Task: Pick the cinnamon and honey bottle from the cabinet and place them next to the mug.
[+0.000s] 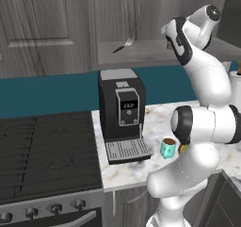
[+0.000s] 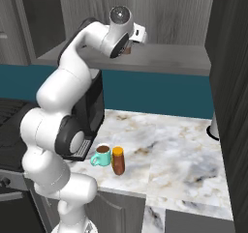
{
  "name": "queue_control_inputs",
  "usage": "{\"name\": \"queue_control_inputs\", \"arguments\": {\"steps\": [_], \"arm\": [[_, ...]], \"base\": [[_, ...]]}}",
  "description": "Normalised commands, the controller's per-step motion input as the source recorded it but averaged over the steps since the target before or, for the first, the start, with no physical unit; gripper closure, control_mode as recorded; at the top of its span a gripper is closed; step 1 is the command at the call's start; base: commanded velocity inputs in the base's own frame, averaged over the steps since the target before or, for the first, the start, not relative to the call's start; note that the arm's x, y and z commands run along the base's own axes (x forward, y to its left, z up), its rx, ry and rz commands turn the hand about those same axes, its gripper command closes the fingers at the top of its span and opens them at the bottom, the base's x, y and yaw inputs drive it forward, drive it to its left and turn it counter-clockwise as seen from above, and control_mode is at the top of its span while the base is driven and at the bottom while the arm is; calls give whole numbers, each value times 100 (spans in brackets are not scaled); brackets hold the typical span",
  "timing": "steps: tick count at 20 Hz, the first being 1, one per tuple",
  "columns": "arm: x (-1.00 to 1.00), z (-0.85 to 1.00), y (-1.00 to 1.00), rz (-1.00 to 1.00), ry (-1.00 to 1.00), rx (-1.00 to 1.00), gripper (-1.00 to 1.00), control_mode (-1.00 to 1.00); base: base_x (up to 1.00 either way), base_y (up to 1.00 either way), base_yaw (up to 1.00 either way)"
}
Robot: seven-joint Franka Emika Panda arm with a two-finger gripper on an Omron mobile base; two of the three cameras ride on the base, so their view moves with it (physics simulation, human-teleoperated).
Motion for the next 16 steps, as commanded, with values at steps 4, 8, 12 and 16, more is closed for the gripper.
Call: {"name": "queue_control_inputs", "arguments": {"steps": [4, 8, 12, 16], "arm": [[-54, 0, 0, 0, -3, 0, 100, -100], [-62, 0, 0, 0, -2, 0, 100, -100], [-77, 0, 0, 0, -4, 0, 100, -100], [-96, 0, 0, 0, -9, 0, 100, -100]], "base": [[0, 0, 0], [0, 0, 0], [0, 0, 0], [0, 0, 0]]}}
